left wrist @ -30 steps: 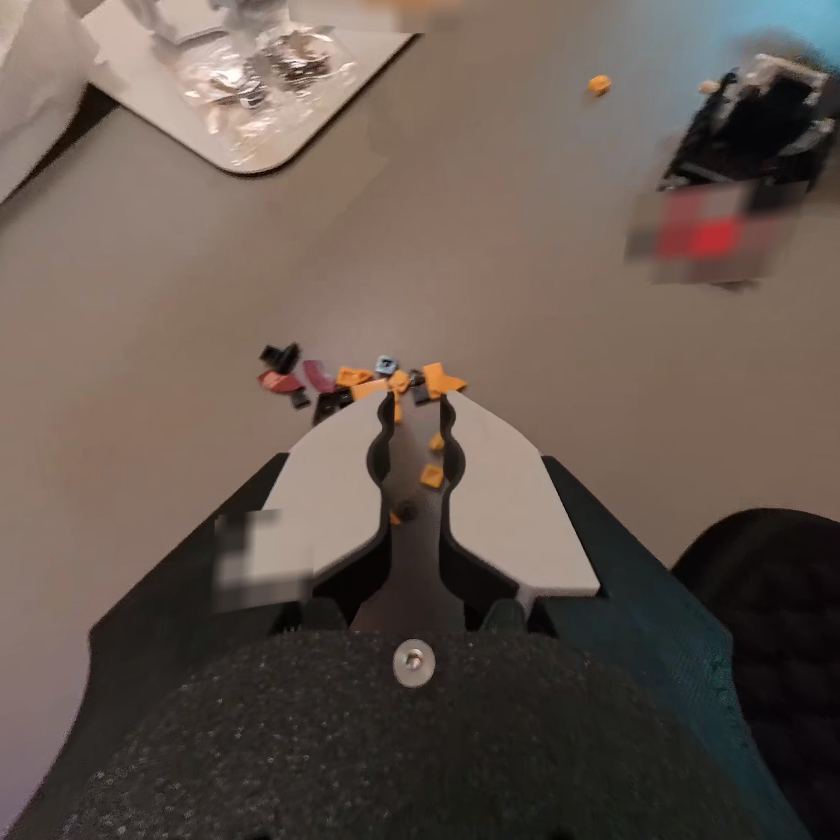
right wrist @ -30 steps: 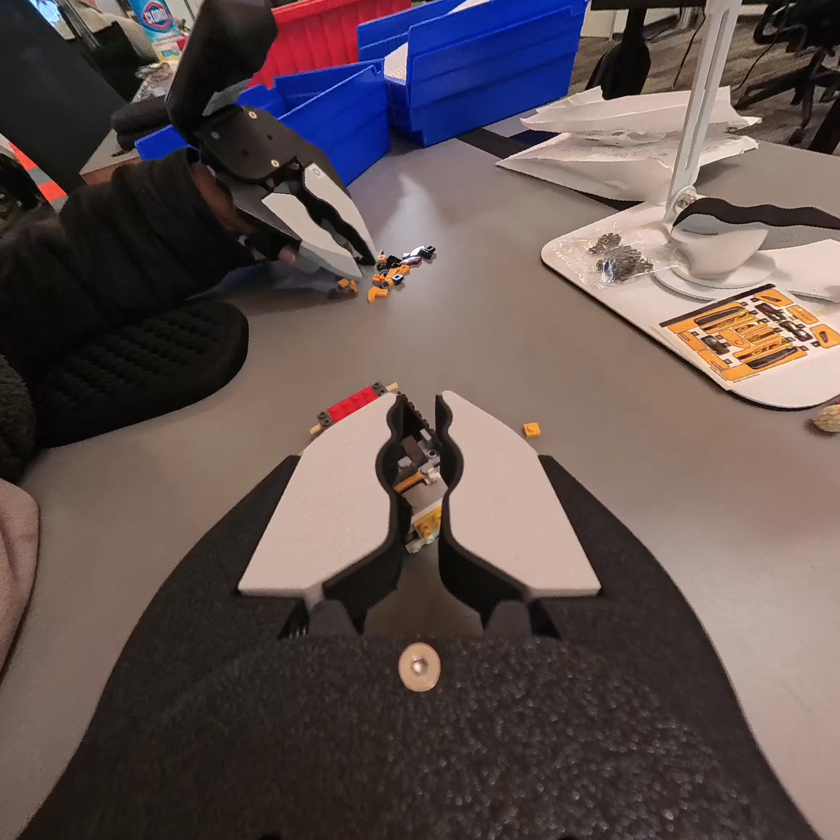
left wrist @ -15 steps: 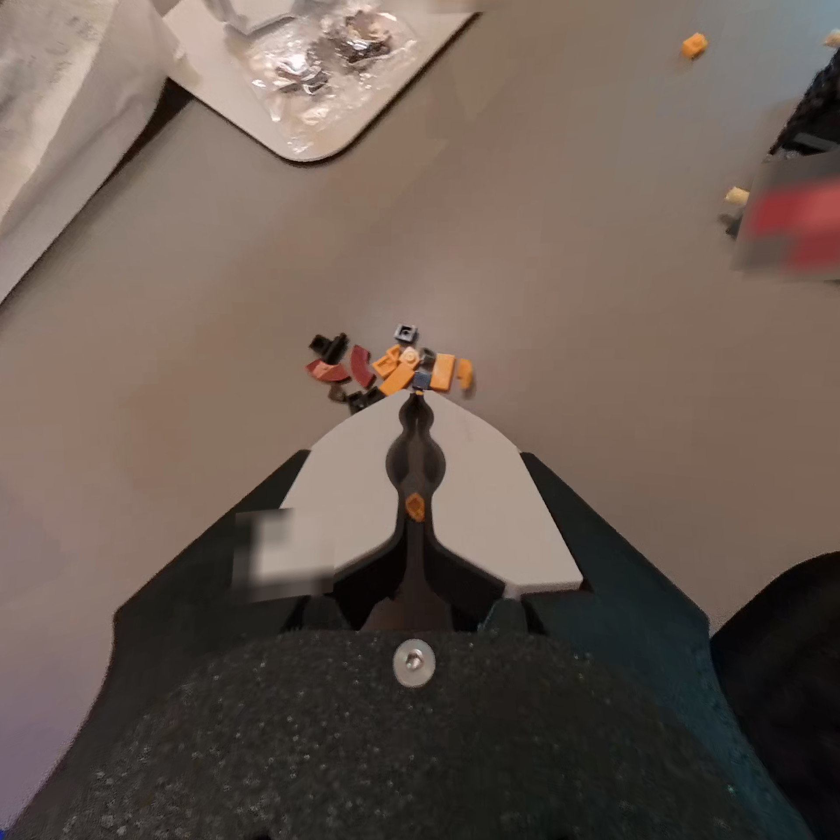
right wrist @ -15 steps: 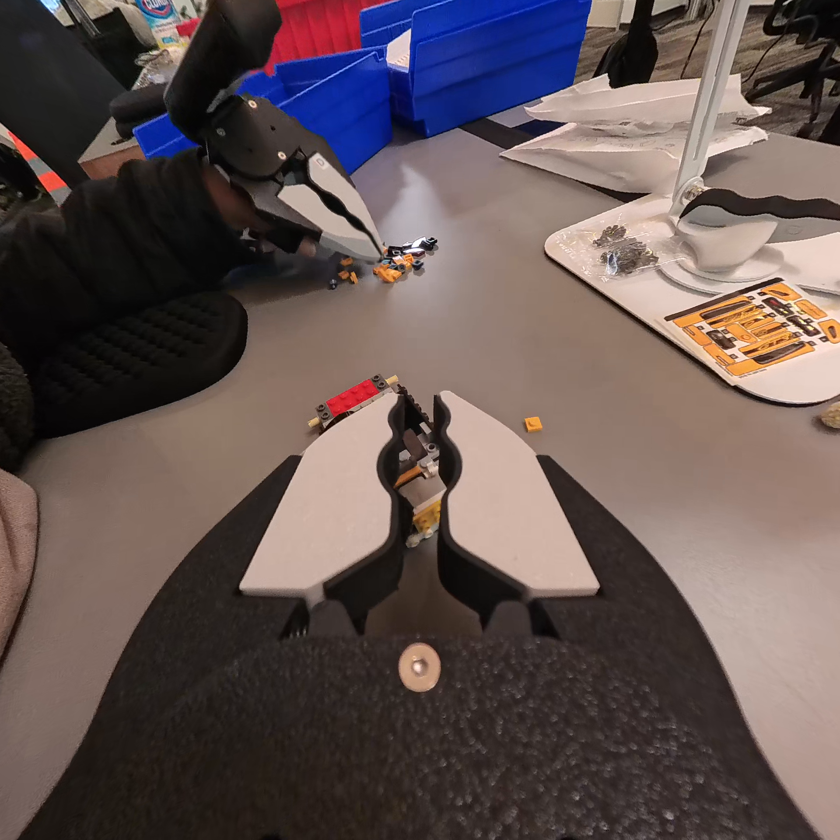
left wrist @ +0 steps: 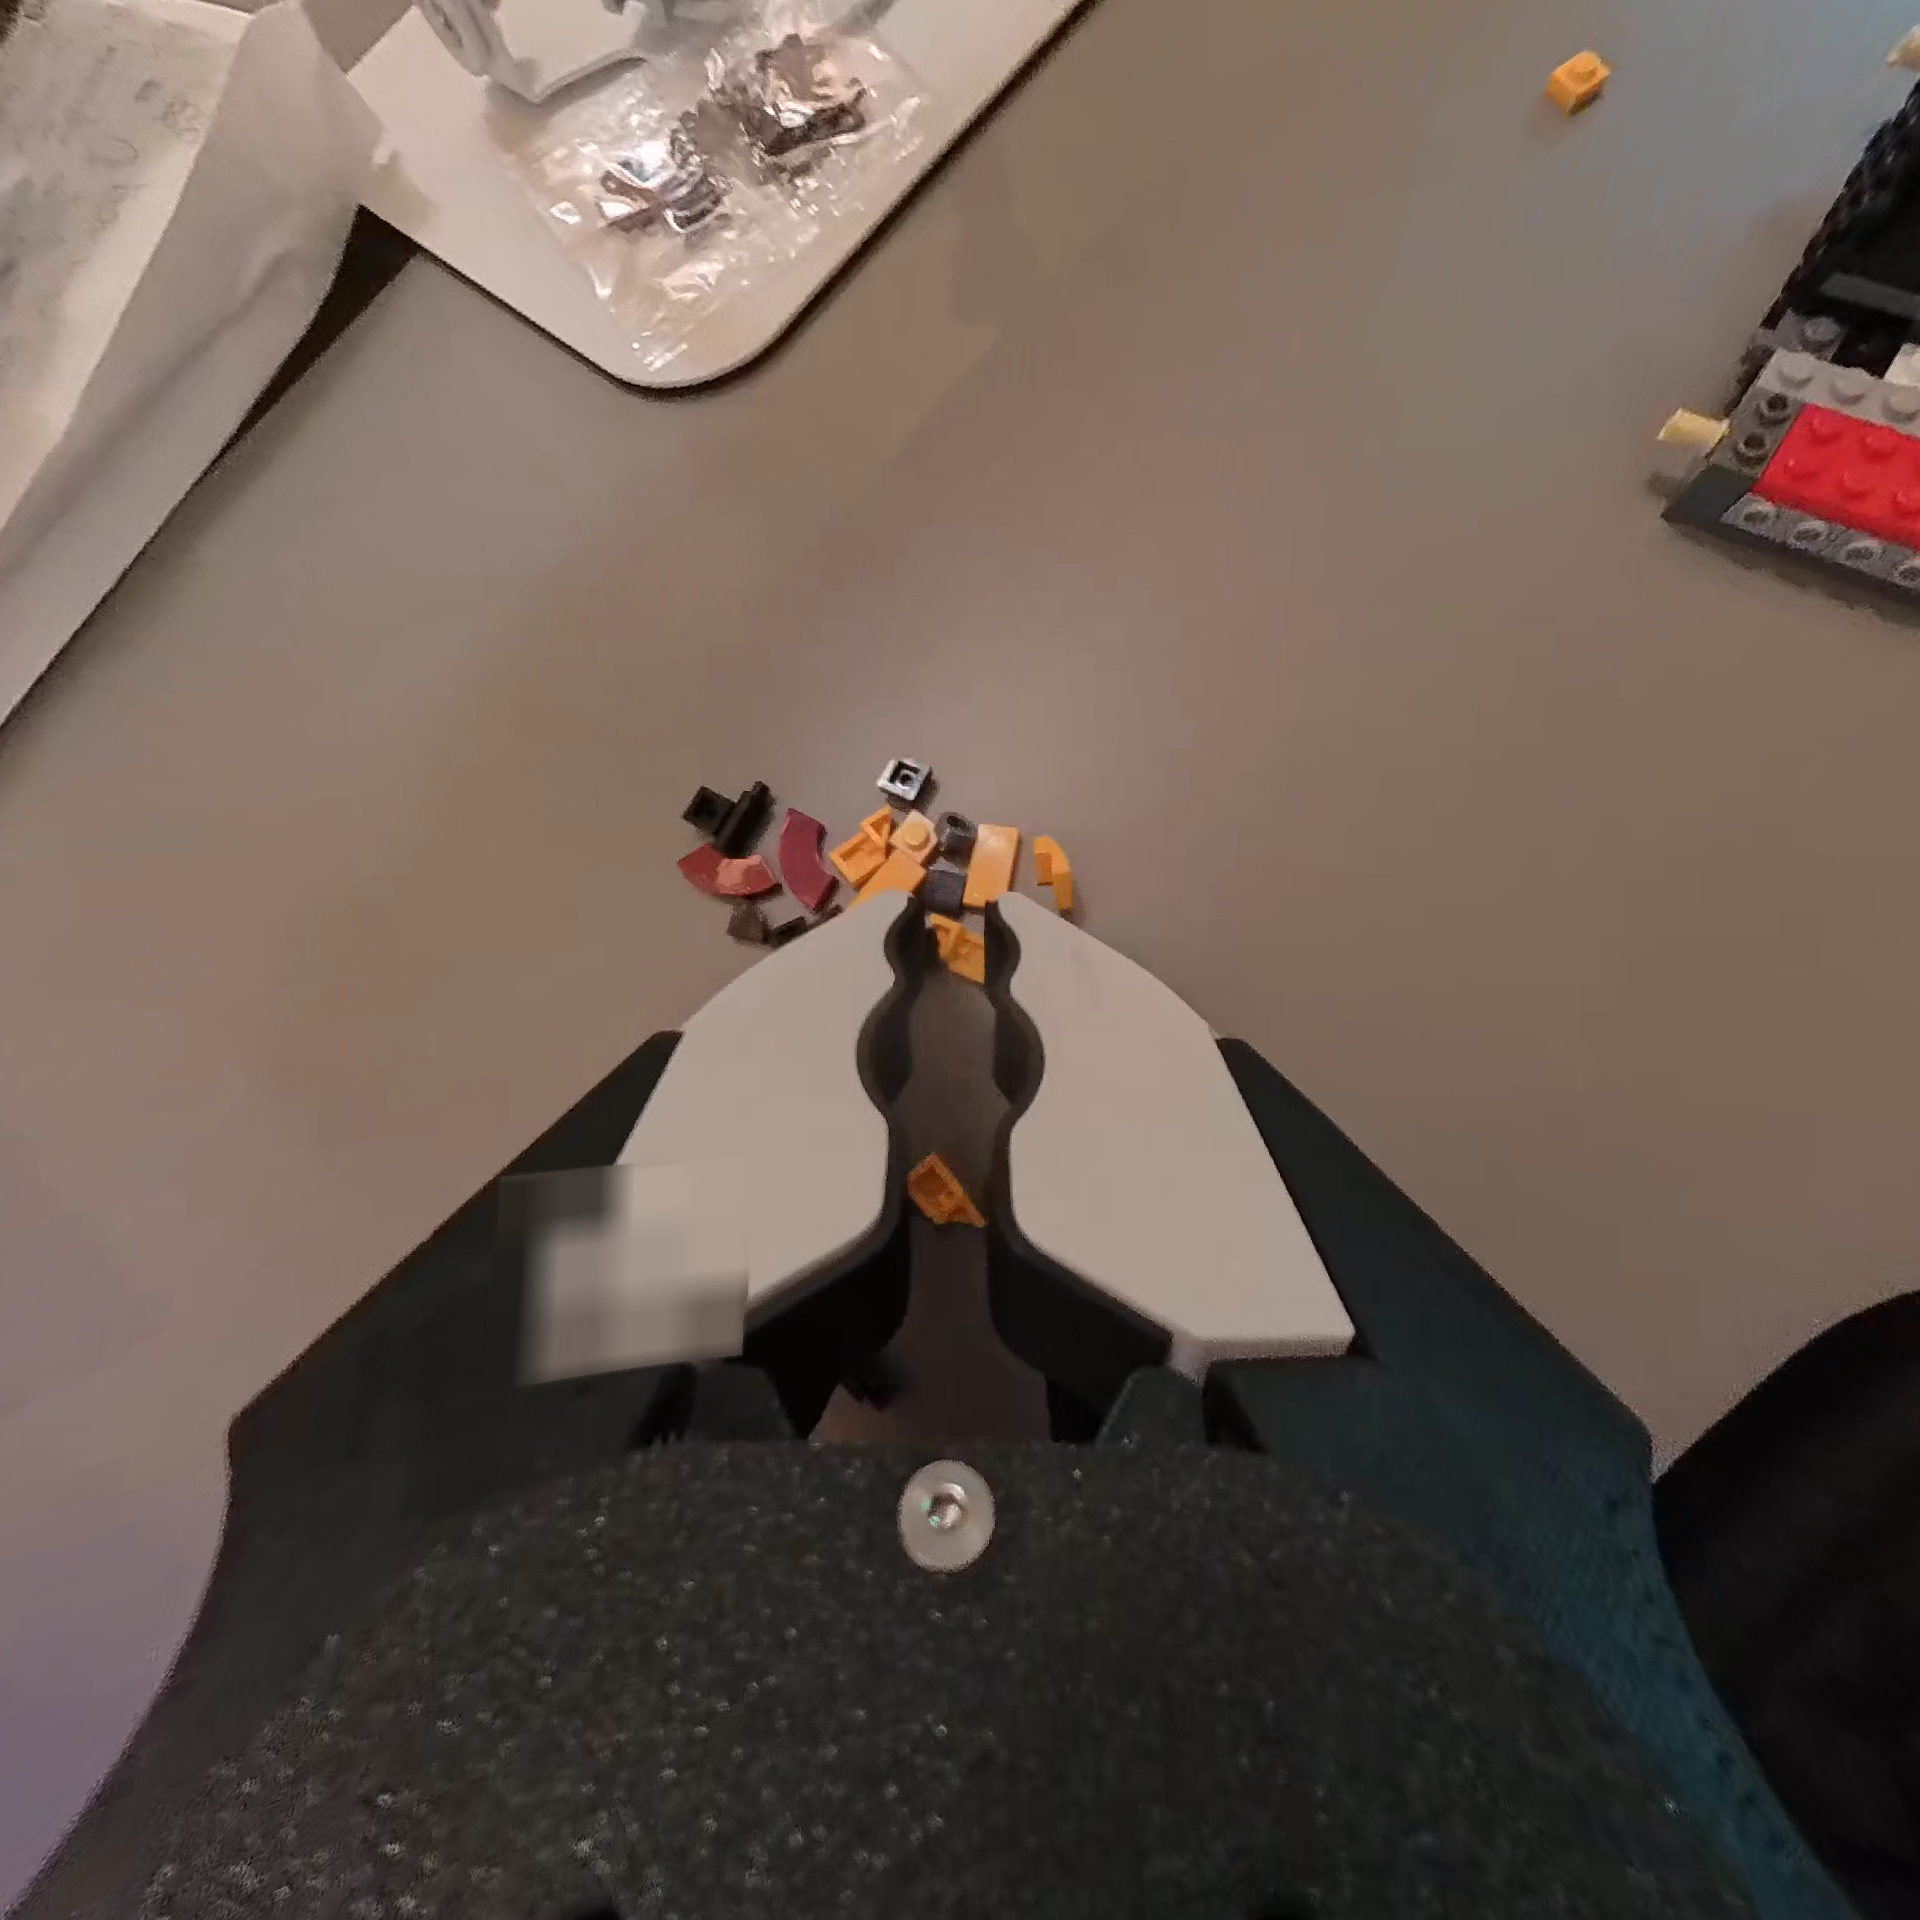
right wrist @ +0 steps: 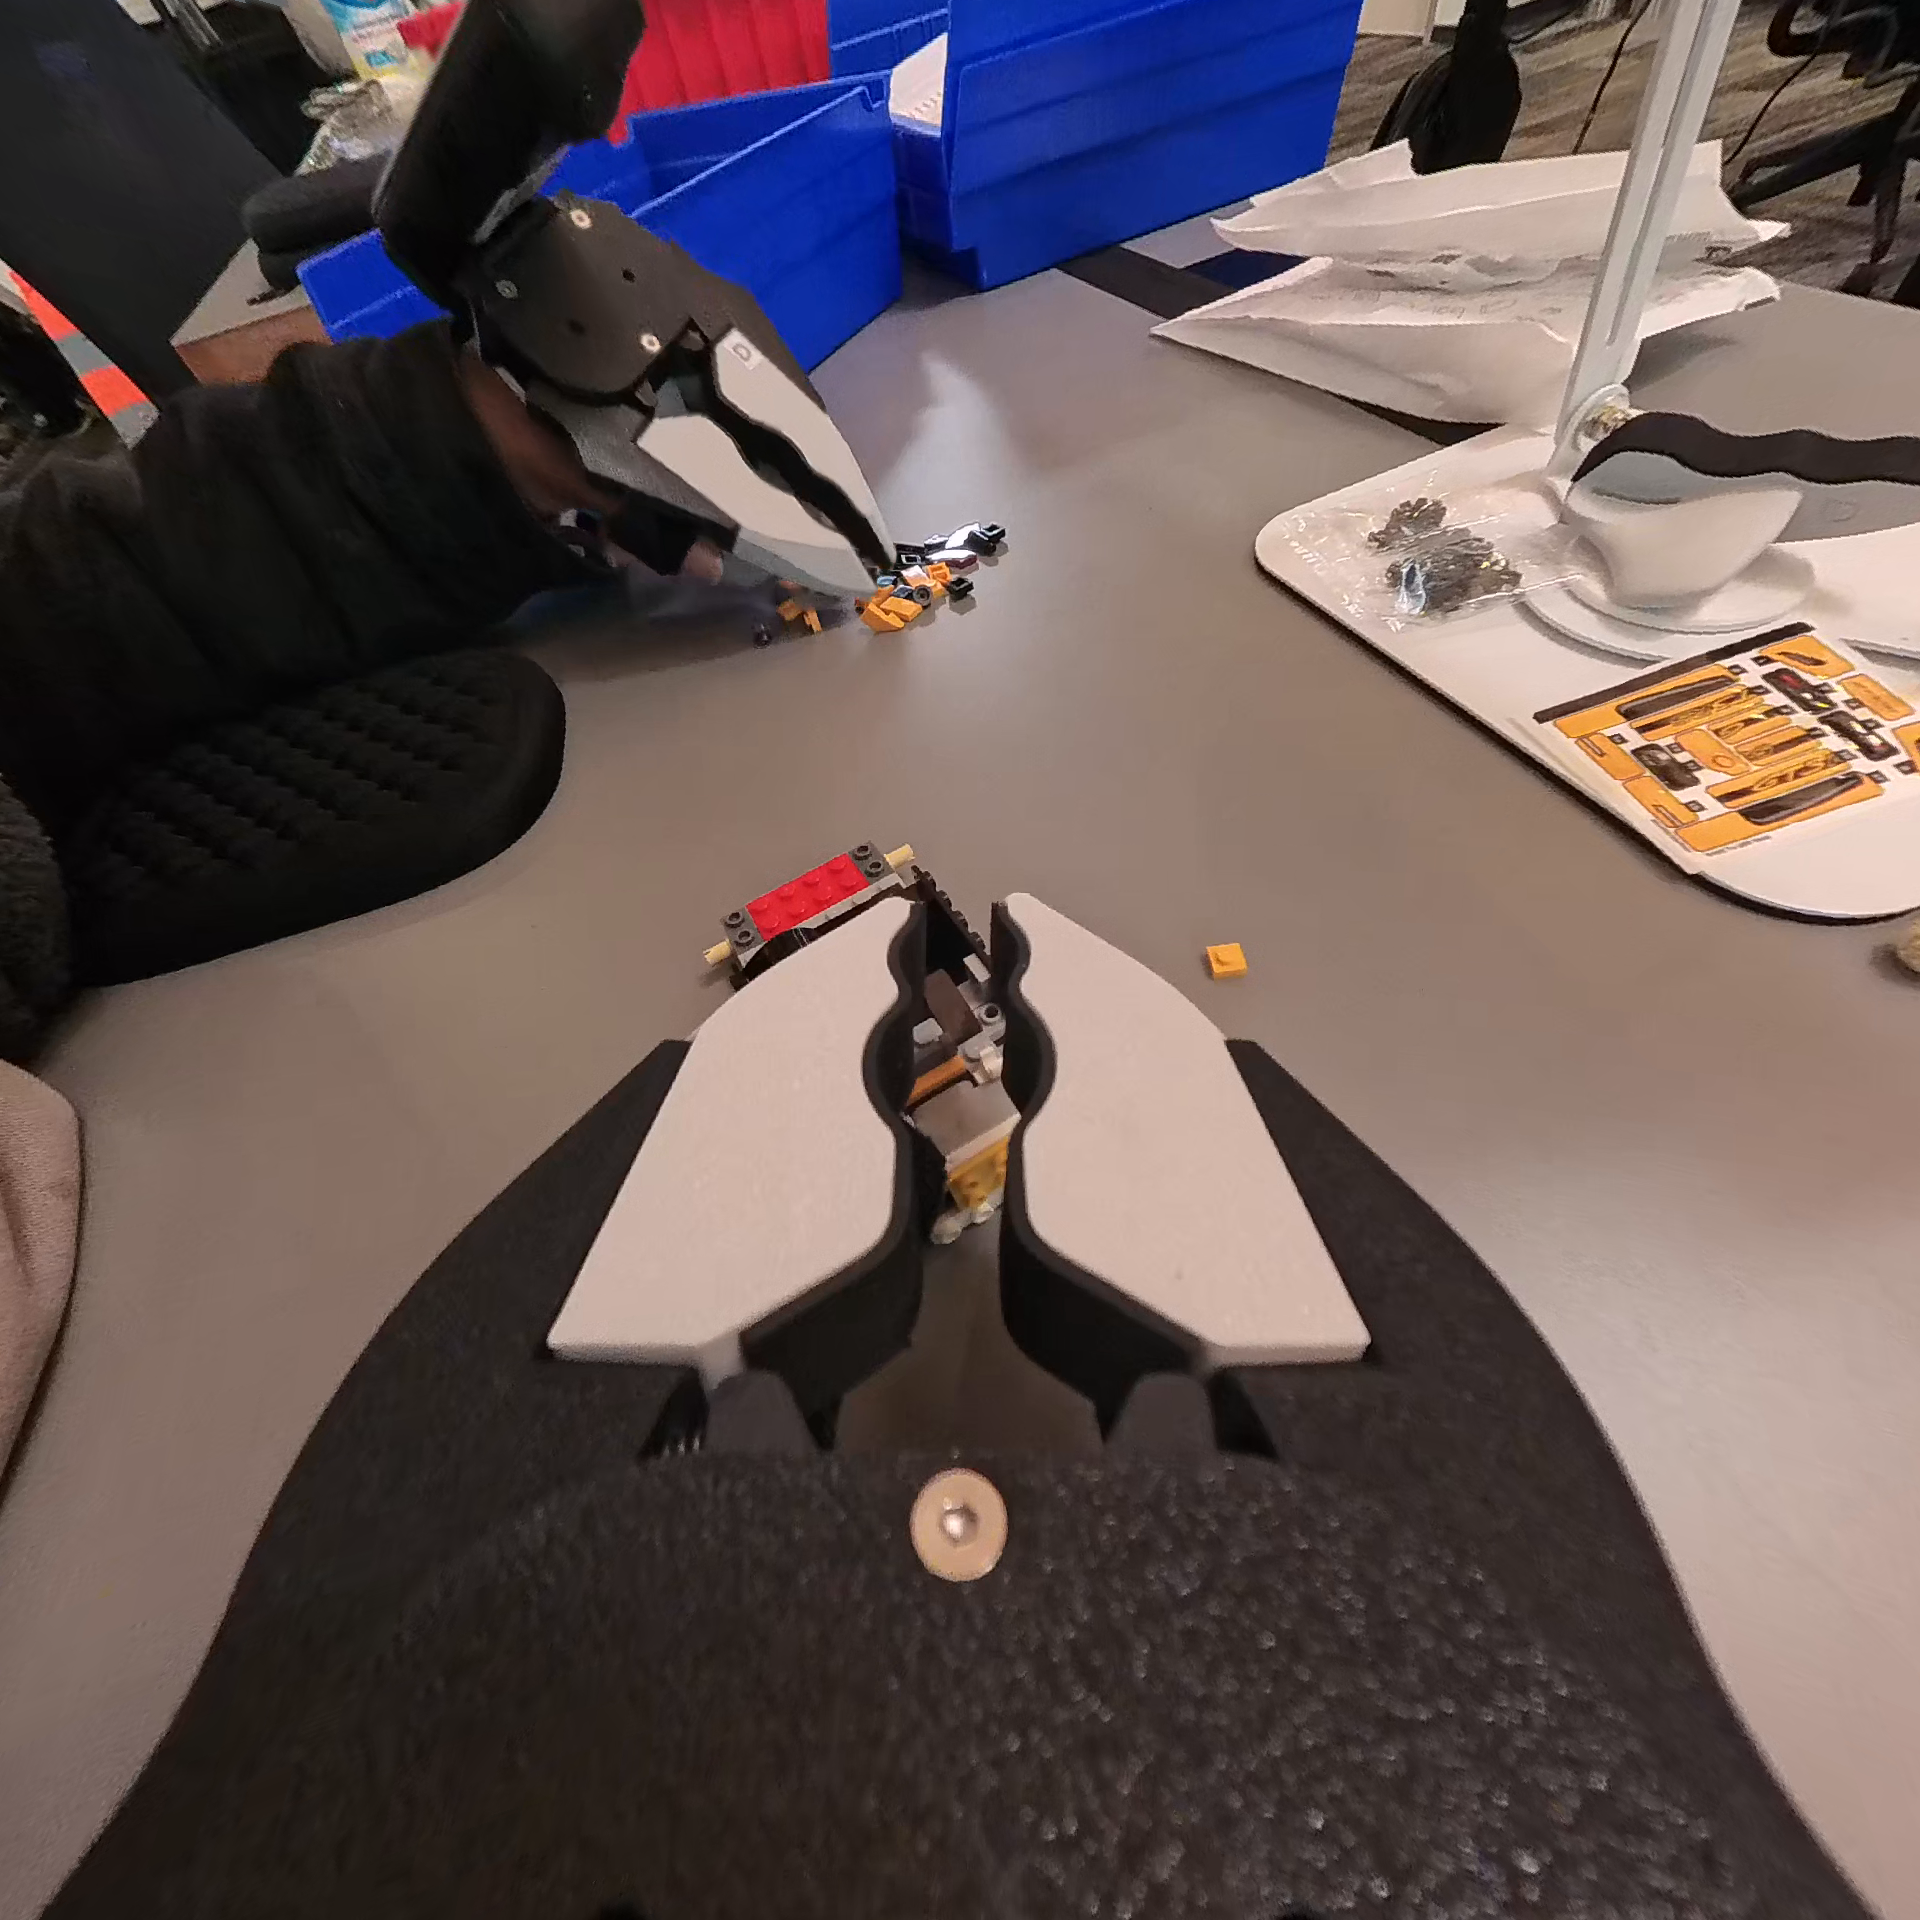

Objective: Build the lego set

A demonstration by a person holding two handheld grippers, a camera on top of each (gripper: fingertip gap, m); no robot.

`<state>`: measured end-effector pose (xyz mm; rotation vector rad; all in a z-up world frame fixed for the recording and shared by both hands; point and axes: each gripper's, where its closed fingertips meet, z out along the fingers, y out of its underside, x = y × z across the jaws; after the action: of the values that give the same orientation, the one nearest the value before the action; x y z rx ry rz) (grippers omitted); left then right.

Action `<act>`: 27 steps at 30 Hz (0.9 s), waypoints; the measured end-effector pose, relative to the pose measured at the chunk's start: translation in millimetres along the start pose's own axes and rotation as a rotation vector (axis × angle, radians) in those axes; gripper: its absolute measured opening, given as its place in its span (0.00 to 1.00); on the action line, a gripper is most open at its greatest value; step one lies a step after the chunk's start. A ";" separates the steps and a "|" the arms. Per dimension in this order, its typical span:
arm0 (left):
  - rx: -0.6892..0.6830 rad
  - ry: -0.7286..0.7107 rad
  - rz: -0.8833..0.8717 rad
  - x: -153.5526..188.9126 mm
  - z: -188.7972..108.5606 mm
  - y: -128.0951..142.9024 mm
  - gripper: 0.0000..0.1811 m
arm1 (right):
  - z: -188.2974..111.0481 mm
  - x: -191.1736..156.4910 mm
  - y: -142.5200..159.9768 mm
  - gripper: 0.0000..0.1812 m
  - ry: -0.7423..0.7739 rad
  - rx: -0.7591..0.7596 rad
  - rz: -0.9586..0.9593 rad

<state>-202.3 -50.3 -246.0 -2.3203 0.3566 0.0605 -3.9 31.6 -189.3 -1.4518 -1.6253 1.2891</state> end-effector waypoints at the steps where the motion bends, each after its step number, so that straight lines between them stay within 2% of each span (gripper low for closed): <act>1: -0.009 0.007 0.005 1.6 1.7 1.7 0.07 | -0.1 -0.1 0.0 0.06 -0.001 0.000 0.000; 5: -0.005 -0.050 -0.005 -8.9 -0.6 1.4 0.07 | -0.7 0.4 0.1 0.06 -0.002 0.002 0.002; 9: 0.127 -0.181 -0.089 -37.7 -27.3 -17.3 0.00 | -0.9 0.0 -0.3 0.06 -0.002 0.004 0.001; 12: 0.257 -0.303 -0.138 -58.9 -64.4 -34.1 0.00 | -1.1 -0.1 -1.2 0.06 0.000 0.007 -0.001; 16: 0.451 -0.523 -0.220 -86.5 -136.7 -43.1 0.00 | -3.5 2.0 -5.3 0.06 0.027 0.020 -0.015; 19: 0.517 -0.682 -0.317 -104.7 -193.9 -20.7 0.00 | -10.8 11.0 -15.9 0.06 0.112 0.060 -0.035; 22: 0.451 -0.810 -0.422 -123.1 -237.3 26.6 0.00 | -25.1 27.4 -29.7 0.06 0.249 0.122 -0.059; 27: 0.348 -0.928 -0.605 -148.8 -298.5 97.6 0.00 | -50.2 49.9 -44.3 0.02 0.411 0.219 -0.030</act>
<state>-391.2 -291.9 -82.5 -1.7299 -0.7337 0.6790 13.4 96.0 -139.0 -1.4354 -1.1944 1.0309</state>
